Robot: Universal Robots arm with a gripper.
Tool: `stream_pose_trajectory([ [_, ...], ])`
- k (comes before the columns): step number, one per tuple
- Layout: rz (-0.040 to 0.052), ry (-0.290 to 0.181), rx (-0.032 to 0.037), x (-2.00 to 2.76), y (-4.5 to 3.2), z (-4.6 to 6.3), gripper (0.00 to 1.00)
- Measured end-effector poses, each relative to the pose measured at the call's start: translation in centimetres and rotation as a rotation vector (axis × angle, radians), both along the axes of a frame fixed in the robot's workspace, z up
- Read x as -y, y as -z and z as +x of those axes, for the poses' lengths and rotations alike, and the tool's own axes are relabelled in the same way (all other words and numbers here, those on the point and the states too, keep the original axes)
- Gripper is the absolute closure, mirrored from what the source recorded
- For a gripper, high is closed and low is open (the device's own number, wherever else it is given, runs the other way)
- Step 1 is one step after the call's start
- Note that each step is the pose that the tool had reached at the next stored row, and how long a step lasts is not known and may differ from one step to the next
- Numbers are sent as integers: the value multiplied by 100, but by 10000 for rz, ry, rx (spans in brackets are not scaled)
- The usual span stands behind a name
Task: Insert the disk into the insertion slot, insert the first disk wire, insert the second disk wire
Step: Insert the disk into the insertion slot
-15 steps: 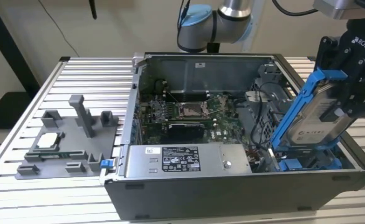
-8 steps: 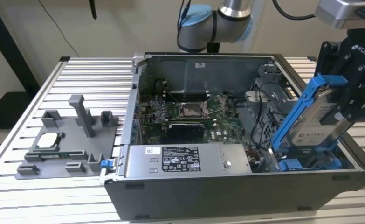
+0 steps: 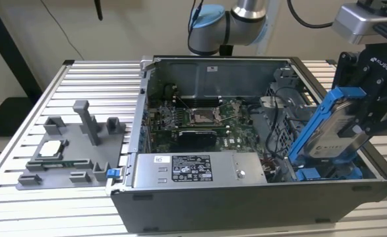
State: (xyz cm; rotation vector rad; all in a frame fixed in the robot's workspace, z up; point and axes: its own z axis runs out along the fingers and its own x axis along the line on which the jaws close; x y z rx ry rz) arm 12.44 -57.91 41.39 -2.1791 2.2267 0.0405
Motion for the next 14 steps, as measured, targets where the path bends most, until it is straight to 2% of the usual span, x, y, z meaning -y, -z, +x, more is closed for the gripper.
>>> stream_pose_trajectory([
  [14,-1,1,0,1,88,45,100],
])
